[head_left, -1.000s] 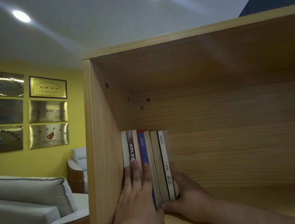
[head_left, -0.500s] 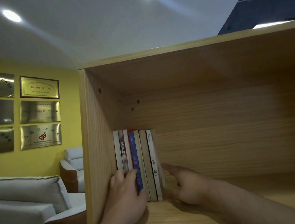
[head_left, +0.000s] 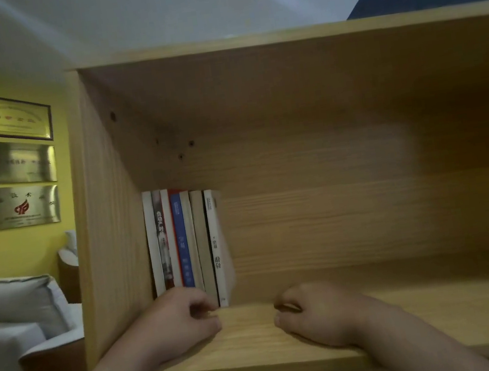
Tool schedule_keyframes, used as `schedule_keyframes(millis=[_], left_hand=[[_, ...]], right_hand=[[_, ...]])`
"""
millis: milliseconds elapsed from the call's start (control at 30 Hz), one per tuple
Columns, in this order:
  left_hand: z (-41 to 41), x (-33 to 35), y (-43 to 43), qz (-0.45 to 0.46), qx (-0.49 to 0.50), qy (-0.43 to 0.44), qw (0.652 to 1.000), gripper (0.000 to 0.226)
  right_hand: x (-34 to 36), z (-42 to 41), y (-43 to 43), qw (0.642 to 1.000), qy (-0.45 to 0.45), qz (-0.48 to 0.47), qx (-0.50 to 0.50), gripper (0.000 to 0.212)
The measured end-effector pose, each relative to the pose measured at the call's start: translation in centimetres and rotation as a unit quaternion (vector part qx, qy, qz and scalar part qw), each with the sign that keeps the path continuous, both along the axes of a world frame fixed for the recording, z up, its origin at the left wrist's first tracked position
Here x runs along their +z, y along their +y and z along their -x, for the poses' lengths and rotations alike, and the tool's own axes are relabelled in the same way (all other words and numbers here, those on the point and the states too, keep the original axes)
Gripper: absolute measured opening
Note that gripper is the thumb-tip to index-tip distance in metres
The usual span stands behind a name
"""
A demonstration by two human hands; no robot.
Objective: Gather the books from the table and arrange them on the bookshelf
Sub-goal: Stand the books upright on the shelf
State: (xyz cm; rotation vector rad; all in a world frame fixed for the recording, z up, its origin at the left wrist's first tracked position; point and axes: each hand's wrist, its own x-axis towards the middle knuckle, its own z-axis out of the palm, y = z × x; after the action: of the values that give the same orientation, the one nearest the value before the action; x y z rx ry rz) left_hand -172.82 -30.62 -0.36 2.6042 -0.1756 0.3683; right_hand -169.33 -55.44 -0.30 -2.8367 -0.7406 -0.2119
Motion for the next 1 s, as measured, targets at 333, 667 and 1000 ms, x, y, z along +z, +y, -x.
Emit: schedule_keyframes(millis=[333,667,1000], left_hand=[[-1.2,-0.7,0.5,-0.001,-0.007,-0.01,1.0,0.014],[-0.6,0.8,0.4,0.002,-0.015,0.081,0.997,0.025],[9.0,2.3,-1.9,-0.03,0.02,0.188,0.981,0.054]], right_hand=[[-0.2,0.2,0.0,0.999,0.024,0.028,0.003,0.041],[0.6,0.6,-0.1,0.997,0.07,0.012,-0.014,0.056],[2.7,8.3,0.1,0.981,0.18,0.024,-0.073,0.06]])
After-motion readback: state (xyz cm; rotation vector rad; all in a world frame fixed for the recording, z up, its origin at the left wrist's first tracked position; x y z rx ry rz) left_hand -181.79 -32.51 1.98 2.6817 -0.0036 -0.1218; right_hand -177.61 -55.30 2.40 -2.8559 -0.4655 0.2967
